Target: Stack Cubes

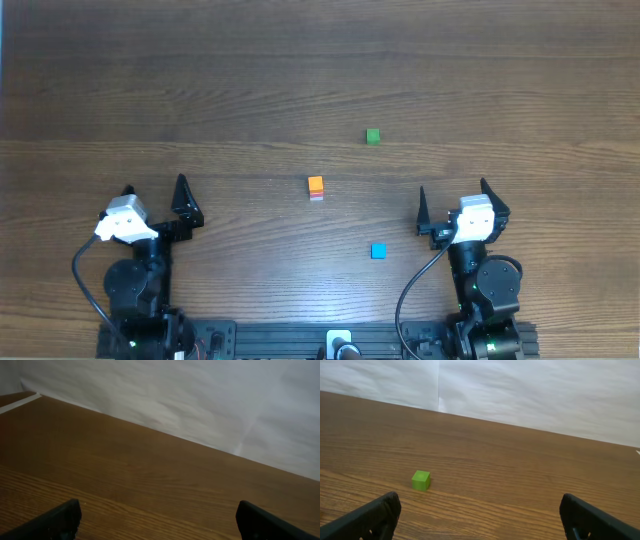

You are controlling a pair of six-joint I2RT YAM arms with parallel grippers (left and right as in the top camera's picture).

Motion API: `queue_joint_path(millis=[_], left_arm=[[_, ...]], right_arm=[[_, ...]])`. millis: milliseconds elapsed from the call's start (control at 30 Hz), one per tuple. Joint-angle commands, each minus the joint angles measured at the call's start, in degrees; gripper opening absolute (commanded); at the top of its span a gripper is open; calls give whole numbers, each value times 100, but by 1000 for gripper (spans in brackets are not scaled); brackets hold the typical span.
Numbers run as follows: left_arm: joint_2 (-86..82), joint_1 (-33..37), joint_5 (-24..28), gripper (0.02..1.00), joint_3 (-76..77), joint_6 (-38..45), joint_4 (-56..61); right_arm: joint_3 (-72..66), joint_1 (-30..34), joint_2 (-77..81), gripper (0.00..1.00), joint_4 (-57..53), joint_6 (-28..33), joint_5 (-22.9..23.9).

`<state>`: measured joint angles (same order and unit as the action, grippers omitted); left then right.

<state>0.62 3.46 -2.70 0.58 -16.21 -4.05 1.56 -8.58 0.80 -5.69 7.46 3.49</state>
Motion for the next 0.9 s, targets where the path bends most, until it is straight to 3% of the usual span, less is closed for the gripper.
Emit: queue_joint_path(millis=[33, 367, 467, 533, 700, 900], left_arm=[[-46, 35, 76, 1000, -24, 81, 9], [-46, 35, 76, 1000, -24, 81, 9], [-46, 35, 76, 1000, -24, 81, 9], [-46, 35, 76, 1000, -24, 81, 9], [-46, 35, 76, 1000, -24, 81, 9], [-46, 35, 76, 1000, -24, 81, 9]], right_arm=[[-52, -24, -46, 991, 15, -9, -46], [-52, -24, -46, 991, 149, -15, -66], [-50, -26, -46, 993, 295, -343, -654], [-50, -26, -46, 991, 531, -1001, -1115], [129, -26, -46, 991, 1165, -1325, -2028], [1237, -52, 52, 991, 966, -1373, -2205]])
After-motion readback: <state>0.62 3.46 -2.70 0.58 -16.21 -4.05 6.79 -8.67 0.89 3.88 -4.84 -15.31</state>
